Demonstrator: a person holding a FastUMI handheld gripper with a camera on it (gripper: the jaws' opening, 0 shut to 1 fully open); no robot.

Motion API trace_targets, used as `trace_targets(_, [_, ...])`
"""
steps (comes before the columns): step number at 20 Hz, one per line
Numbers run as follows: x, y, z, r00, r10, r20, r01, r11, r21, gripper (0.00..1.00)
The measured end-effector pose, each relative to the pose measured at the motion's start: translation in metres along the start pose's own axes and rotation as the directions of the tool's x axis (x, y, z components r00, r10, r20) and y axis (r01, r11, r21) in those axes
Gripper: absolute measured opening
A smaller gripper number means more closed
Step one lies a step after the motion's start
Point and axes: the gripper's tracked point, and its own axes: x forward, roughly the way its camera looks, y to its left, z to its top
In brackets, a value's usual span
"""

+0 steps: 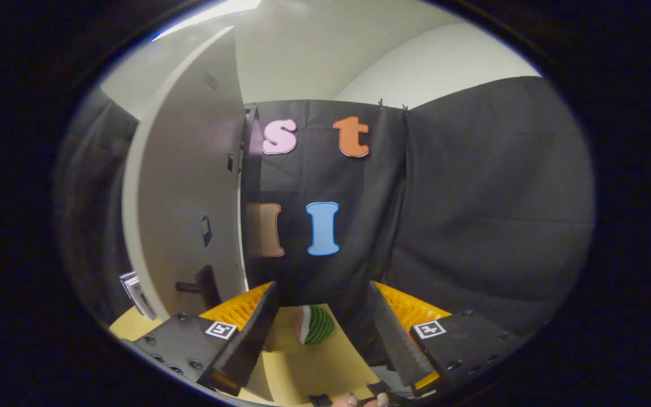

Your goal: Open the shoe cabinet door, grab the shoes and put them into the shoe cabinet, then close the shoe cabinet door.

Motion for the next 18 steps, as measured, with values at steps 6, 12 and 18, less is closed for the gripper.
trace_targets(6, [0.057, 0.023, -0.018, 0.993, 0.112, -0.025, -0.111, 0.994, 0.021, 0.94])
trace_targets(12, [0.062, 0.042, -0.022, 0.991, 0.127, -0.033, -0.127, 0.992, 0.025, 0.93])
trace_targets(18, [0.041, 0.088, -0.018, 0.994, 0.108, -0.014, -0.107, 0.994, 0.005, 0.93])
